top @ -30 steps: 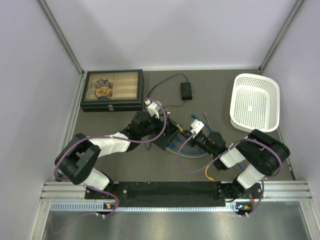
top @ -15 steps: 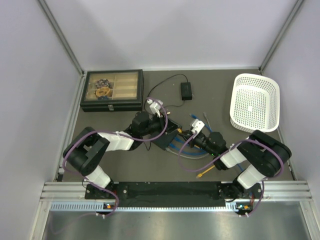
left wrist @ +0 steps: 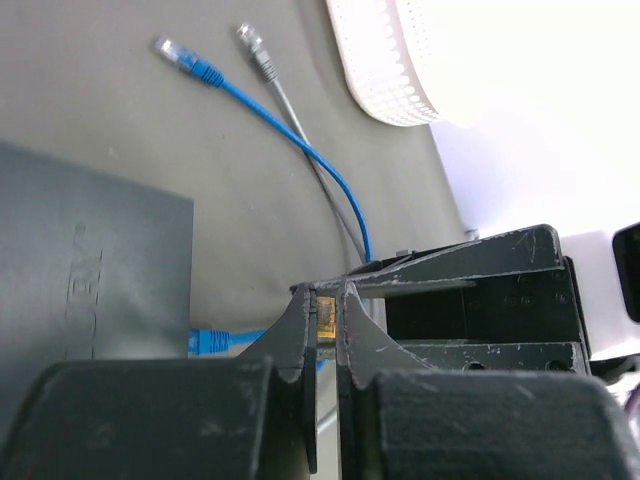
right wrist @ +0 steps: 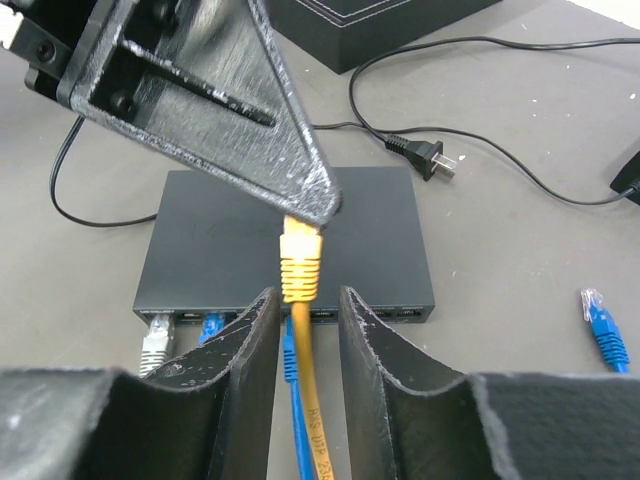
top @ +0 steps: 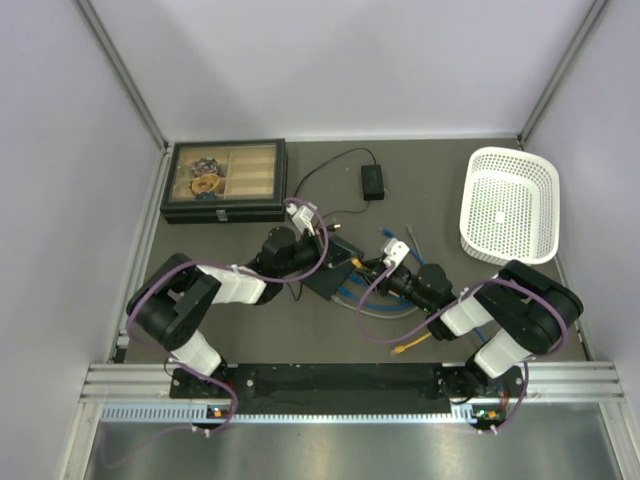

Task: Insert the plug into the switch port
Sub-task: Pick up the connector from the center of the board, then insert the connector into the switch port.

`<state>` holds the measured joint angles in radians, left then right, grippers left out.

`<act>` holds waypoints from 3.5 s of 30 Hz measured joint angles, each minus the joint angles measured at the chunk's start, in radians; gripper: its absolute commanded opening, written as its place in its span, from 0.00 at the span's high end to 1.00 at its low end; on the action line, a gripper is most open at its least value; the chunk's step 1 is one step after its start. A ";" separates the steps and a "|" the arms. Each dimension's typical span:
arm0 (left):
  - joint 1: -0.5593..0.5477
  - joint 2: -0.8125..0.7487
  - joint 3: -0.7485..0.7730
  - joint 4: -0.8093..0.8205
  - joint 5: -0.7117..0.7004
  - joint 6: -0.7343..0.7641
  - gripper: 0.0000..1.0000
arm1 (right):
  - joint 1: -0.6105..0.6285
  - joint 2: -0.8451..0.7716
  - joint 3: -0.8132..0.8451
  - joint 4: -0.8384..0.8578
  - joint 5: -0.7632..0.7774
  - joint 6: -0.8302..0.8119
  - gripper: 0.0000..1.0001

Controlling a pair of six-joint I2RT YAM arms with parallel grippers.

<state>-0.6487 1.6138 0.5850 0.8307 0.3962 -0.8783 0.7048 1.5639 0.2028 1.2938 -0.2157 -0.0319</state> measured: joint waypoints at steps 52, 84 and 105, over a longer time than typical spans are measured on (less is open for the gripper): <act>0.016 0.103 -0.065 0.192 0.010 -0.317 0.29 | -0.001 -0.063 -0.010 0.000 -0.023 0.006 1.00; 0.048 0.082 0.299 -0.764 -0.303 0.540 0.21 | -0.077 0.098 0.014 -0.085 -0.032 -0.045 1.00; 0.048 0.093 0.299 -0.761 -0.270 0.541 0.23 | -0.082 0.163 0.049 -0.105 -0.055 -0.001 1.00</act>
<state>-0.6010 1.7069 0.8845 0.0700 0.1265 -0.3370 0.6228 1.7267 0.2520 1.1889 -0.2703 -0.0330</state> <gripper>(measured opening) 0.779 0.048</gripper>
